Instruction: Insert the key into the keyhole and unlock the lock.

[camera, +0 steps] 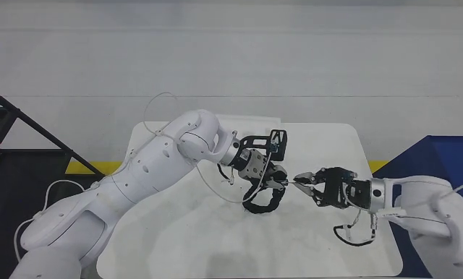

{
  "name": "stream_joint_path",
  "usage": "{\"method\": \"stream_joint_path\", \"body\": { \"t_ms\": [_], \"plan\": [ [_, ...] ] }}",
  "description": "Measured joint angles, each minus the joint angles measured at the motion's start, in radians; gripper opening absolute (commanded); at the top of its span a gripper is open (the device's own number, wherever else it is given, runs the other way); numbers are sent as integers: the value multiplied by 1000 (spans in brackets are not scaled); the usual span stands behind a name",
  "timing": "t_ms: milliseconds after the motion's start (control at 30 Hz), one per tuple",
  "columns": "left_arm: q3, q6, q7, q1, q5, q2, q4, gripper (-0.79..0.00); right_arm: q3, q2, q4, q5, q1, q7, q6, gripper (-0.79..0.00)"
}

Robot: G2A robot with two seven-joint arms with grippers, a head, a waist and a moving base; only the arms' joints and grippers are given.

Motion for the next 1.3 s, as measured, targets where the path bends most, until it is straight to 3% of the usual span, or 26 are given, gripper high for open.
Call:
{"method": "stream_joint_path", "body": {
  "t_ms": [167, 433, 467, 500, 533, 867, 1233, 1267, 1300],
  "plan": [
    [-9, 4, 22, 12, 40, 1, -9, -785, -25, 3, 42, 200, 27, 84, 80, -785],
    [-27, 22, 59, 29, 109, 2, -32, -785, -37, 8, 67, 329, 47, 168, 130, -785],
    [-29, 25, 63, 31, 118, 2, -34, -785, -39, 8, 69, 334, 49, 174, 129, -613],
    [-30, 29, 66, 33, 126, 2, -36, -785, -42, 8, 69, 337, 52, 180, 127, -252],
    [-33, 35, 69, 36, 138, 2, -35, -785, -45, 8, 69, 338, 56, 185, 125, 0],
    [-33, 117, 89, 69, 272, -1, 75, -785, -24, 11, 42, 242, 36, 174, 128, 0],
    [32, 125, 150, 105, 375, -38, 291, -785, -40, 9, 15, 65, -8, 111, 109, 0],
    [38, 122, 149, 107, 379, -41, 307, -748, -41, 8, 18, 55, -10, 103, 107, 0],
    [45, 122, 149, 108, 382, -45, 322, -388, -45, 8, 22, 46, -12, 95, 105, 0]
  ]
}}
